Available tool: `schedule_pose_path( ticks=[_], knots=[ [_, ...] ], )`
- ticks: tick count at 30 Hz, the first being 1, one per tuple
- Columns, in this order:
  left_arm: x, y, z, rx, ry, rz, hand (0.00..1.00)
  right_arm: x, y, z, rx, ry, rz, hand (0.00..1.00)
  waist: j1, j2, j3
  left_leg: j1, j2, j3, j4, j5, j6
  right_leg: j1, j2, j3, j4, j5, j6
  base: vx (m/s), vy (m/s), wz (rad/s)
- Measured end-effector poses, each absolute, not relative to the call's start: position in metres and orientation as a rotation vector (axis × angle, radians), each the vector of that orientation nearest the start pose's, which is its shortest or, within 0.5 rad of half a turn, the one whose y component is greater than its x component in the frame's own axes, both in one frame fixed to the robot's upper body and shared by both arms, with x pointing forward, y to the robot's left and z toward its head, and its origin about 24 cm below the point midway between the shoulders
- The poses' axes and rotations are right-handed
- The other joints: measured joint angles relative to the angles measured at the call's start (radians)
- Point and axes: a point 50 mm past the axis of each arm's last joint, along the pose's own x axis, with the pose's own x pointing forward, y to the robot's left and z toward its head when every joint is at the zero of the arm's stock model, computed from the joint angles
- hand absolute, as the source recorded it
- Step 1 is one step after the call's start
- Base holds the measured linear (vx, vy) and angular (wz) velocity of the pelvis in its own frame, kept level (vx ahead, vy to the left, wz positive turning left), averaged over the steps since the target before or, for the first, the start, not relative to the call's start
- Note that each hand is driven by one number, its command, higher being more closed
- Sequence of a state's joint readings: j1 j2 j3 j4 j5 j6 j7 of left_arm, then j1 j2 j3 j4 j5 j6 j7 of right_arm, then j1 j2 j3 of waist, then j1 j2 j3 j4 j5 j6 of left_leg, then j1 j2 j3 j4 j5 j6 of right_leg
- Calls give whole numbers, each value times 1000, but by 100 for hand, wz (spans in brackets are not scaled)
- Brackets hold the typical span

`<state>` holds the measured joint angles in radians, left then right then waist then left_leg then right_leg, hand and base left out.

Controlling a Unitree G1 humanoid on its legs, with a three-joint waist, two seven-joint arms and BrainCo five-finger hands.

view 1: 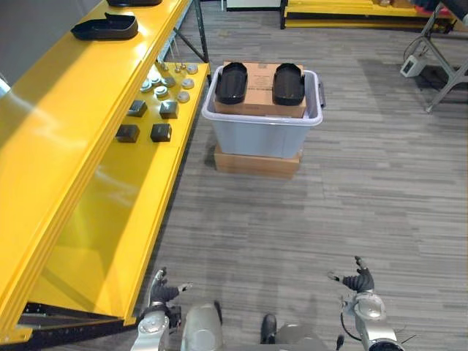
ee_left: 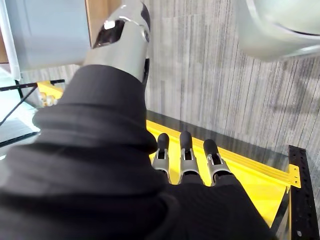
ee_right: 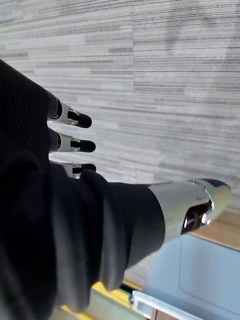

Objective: Walk over and take plastic housings, then place them on the shelf

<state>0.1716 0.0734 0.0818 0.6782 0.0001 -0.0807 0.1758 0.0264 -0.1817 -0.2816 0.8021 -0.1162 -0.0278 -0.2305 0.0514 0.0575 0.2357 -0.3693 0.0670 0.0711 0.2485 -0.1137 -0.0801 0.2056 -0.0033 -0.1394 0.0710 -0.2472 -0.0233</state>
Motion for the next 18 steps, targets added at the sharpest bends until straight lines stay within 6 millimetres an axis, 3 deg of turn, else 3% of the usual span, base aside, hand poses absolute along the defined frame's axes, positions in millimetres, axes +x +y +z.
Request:
schedule_pose_path(
  ticks=[1,2,4,6,7,8,9,10,11,12,14,16,18],
  knots=[
    [131,208,-123,116,778,317,0,153,-269,-110,-263,793,-512,0,19,1,-11,1,-8,-11,13,115,37,20,-7,34,6,-37,13,485,246,-55],
    [128,210,-125,113,794,323,0,149,-264,-114,-252,811,-506,0,21,-24,-30,-11,-38,-11,44,130,63,19,-32,48,21,-59,29,512,230,-46],
    [131,211,-124,113,790,326,0,145,-263,-116,-248,824,-507,0,17,-61,-42,-38,-77,6,123,77,106,3,-79,74,91,-81,36,576,183,-5],
    [132,207,-126,107,798,316,0,144,-264,-117,-250,828,-510,0,18,-71,-44,-3,-100,33,167,3,134,-74,-112,132,326,-76,50,621,226,-11],
    [131,209,-126,114,802,316,0,143,-263,-118,-249,833,-507,0,17,-76,-42,36,-113,43,169,-23,143,-126,-130,152,486,-50,134,542,198,-10],
    [132,211,-126,121,802,315,0,141,-261,-119,-247,840,-504,0,13,-79,-41,85,-126,46,174,-60,158,-208,-139,183,719,-20,244,628,169,-1],
    [133,213,-125,129,800,317,0,141,-258,-120,-239,843,-500,0,10,-77,-40,145,-136,43,169,-88,168,-286,-140,189,913,-22,244,630,143,0],
    [132,214,-125,132,802,319,0,141,-256,-121,-235,845,-497,0,8,-77,-40,178,-138,42,162,-97,170,-319,-140,186,977,-26,234,589,94,3],
    [132,214,-126,133,806,323,0,141,-252,-122,-228,845,-487,0,-5,-74,-38,267,-138,35,122,-110,176,-391,-140,143,1044,-47,179,369,32,4],
    [131,214,-126,133,807,324,0,142,-251,-122,-227,842,-482,0,-12,-72,-37,301,-136,30,101,-115,174,-416,-140,123,1037,-59,157,425,5,6],
    [135,212,-125,126,798,321,0,145,-249,-119,-230,824,-475,0,-17,-56,-27,400,-111,23,45,-124,166,-487,-139,49,879,-86,109,440,-65,6],
    [138,209,-125,117,795,319,0,145,-250,-118,-230,817,-477,0,-24,-43,-25,445,-79,15,26,-136,146,-520,-130,3,658,-80,109,369,-114,14],
    [135,213,-126,131,808,321,0,145,-247,-119,-224,818,-475,0,-35,-56,-30,469,-64,-1,9,-165,105,-524,-105,30,385,25,99,309,-146,31]
  ],
)
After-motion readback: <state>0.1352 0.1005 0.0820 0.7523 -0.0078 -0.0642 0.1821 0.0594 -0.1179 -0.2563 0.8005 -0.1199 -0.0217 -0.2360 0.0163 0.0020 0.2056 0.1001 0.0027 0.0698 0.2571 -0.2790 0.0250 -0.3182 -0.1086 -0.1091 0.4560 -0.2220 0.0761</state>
